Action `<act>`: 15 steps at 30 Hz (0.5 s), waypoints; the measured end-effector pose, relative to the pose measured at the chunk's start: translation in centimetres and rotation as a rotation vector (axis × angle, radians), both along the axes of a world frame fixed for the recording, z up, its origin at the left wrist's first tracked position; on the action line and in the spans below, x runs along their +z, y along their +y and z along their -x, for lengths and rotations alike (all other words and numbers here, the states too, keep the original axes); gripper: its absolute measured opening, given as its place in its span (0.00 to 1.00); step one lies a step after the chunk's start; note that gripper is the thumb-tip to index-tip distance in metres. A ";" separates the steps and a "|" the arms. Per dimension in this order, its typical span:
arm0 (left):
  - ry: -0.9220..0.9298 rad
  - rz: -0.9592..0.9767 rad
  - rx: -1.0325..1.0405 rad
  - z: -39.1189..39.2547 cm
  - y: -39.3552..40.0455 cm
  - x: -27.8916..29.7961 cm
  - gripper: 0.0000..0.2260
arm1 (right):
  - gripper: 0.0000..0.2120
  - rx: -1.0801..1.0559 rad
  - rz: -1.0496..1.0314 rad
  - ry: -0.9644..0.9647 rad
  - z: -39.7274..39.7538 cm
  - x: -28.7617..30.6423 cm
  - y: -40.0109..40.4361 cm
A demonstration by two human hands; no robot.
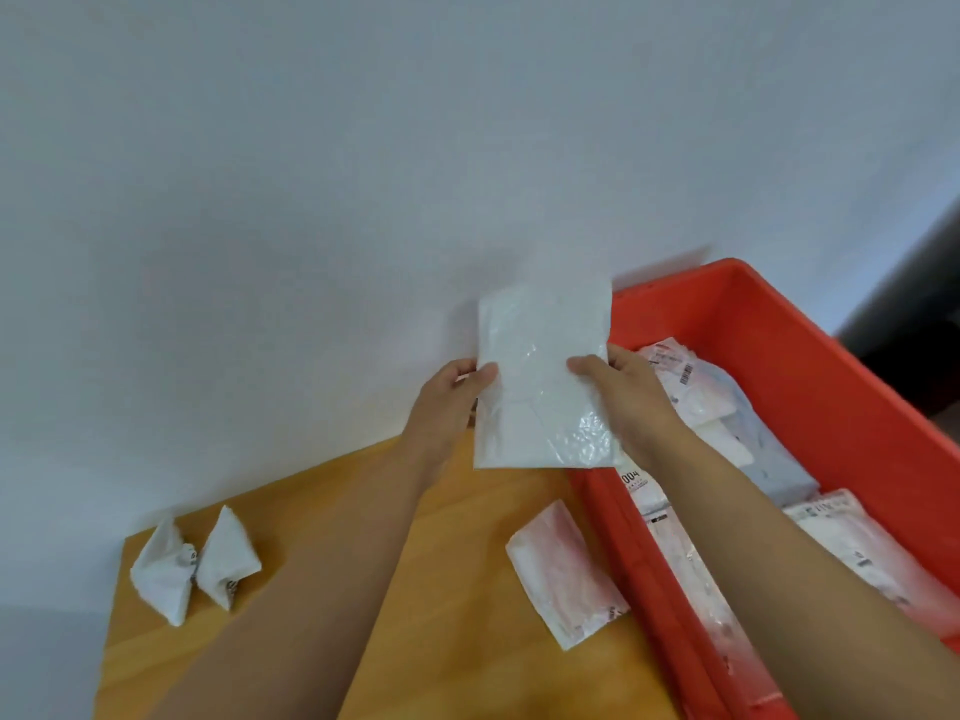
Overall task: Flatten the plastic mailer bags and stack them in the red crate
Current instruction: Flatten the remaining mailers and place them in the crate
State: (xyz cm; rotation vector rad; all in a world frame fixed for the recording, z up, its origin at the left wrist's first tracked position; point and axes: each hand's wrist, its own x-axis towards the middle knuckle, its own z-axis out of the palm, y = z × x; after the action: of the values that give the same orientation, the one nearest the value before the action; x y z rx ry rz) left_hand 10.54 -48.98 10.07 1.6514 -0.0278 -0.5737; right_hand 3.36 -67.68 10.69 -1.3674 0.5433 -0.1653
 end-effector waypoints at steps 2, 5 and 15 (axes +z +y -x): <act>0.010 0.014 0.005 0.3 -2.1 0.3 0.10 | 0.04 -0.210 -0.099 -0.022 0.4 -0.7 -3.0; 0.054 0.002 0.046 0.8 -3.9 -0.3 0.07 | 0.08 -0.530 -0.249 0.012 1.0 -3.0 -6.7; 0.197 -0.074 0.196 2.4 -5.7 -4.2 0.05 | 0.10 -0.561 -0.400 0.256 0.4 -12.0 -10.2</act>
State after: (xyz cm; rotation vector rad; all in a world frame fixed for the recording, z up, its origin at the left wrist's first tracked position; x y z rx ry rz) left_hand 8.14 -54.72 5.83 1.6396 0.2995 -0.5893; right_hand 2.99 -77.86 -1.29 -0.8246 1.1089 -0.3189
